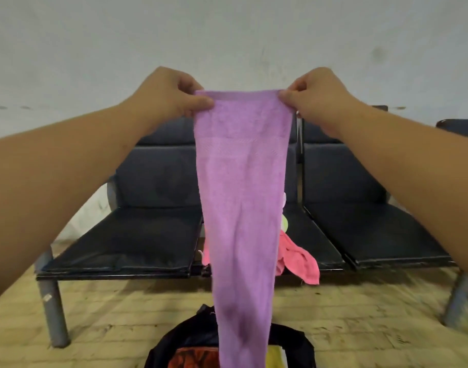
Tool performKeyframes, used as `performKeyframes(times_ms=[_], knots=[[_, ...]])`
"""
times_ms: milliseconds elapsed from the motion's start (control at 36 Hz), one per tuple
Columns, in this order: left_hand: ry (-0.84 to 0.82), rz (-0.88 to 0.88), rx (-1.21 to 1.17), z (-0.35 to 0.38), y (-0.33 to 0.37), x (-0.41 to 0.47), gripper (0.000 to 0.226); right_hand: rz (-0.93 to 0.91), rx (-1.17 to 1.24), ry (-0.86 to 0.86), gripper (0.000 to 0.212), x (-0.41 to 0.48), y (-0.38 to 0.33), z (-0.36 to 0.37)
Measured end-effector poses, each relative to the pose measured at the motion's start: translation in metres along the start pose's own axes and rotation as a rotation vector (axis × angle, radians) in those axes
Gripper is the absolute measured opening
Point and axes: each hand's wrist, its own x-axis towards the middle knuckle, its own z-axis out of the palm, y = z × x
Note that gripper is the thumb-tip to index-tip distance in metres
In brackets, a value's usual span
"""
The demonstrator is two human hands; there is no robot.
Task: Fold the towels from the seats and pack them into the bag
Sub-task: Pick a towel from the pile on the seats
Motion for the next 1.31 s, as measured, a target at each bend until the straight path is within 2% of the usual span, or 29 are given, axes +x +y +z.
performKeyframes(times_ms=[56, 111, 222, 278, 361, 417, 472, 556, 611, 667, 750, 806, 833, 917, 972, 1028, 1111, 1167, 1222, 1306], knots=[[-0.007, -0.02, -0.019, 0.002, -0.008, -0.004, 0.014, 0.036, 0.085, -0.037, 0.03, -0.008, 0.004, 0.005], [-0.011, -0.042, -0.017, 0.004, -0.015, -0.007, 0.014, 0.093, 0.21, -0.087, 0.013, -0.017, 0.007, 0.009], [-0.051, -0.063, -0.06, 0.007, -0.023, -0.014, 0.018, 0.114, 0.309, -0.137, 0.019, -0.024, 0.017, 0.018], [-0.1, -0.086, -0.092, 0.009, -0.024, -0.017, 0.025, 0.102, 0.208, -0.155, 0.01, -0.025, 0.02, 0.023], [-0.194, -0.127, -0.068, 0.014, -0.027, -0.022, 0.025, 0.01, -0.095, -0.194, 0.02, -0.031, 0.021, 0.03], [-0.225, -0.174, -0.122, 0.017, -0.03, -0.024, 0.018, 0.006, -0.101, -0.198, 0.021, -0.034, 0.022, 0.036], [-0.225, -0.202, -0.249, 0.02, -0.036, -0.025, 0.014, 0.118, 0.12, -0.211, 0.021, -0.033, 0.023, 0.042], [-0.184, -0.22, -0.527, 0.026, -0.04, -0.031, 0.013, 0.32, 0.638, -0.194, 0.023, -0.031, 0.023, 0.051], [-0.137, -0.233, -0.691, 0.032, -0.04, -0.039, 0.011, 0.372, 0.834, -0.192, 0.023, -0.029, 0.02, 0.056], [-0.158, -0.27, -0.783, 0.041, -0.042, -0.051, 0.013, 0.384, 0.928, -0.195, 0.024, -0.028, 0.017, 0.061], [-0.385, -0.396, -0.667, 0.062, -0.052, -0.077, 0.041, 0.383, 0.956, -0.219, 0.016, -0.027, 0.015, 0.066], [-0.539, -0.483, -0.578, 0.077, -0.06, -0.095, 0.045, 0.404, 0.967, -0.234, 0.013, -0.024, 0.019, 0.07], [-0.567, -0.524, -0.61, 0.085, -0.066, -0.104, 0.043, 0.422, 0.972, -0.239, 0.01, -0.024, 0.024, 0.073], [-0.513, -0.643, -0.887, 0.099, -0.077, -0.122, 0.026, 0.496, 0.921, -0.206, 0.007, -0.027, 0.035, 0.076], [-0.479, -0.73, -1.089, 0.107, -0.077, -0.128, 0.019, 0.6, 0.884, -0.185, 0.013, -0.029, 0.052, 0.084], [-0.425, -0.762, -1.183, 0.116, -0.072, -0.132, 0.025, 0.731, 0.861, -0.214, 0.02, -0.034, 0.072, 0.096], [-0.325, -0.748, -1.262, 0.129, -0.061, -0.131, 0.022, 0.868, 0.746, -0.273, 0.014, -0.052, 0.095, 0.116], [-0.265, -0.751, -1.297, 0.137, -0.058, -0.127, 0.026, 0.917, 0.751, -0.317, 0.026, -0.067, 0.111, 0.129], [-0.197, -0.749, -1.304, 0.143, -0.064, -0.124, 0.029, 0.985, 0.928, -0.417, 0.036, -0.086, 0.125, 0.141], [-0.122, -0.757, -1.302, 0.15, -0.078, -0.121, 0.022, 1.032, 1.055, -0.526, 0.08, -0.107, 0.148, 0.157]])
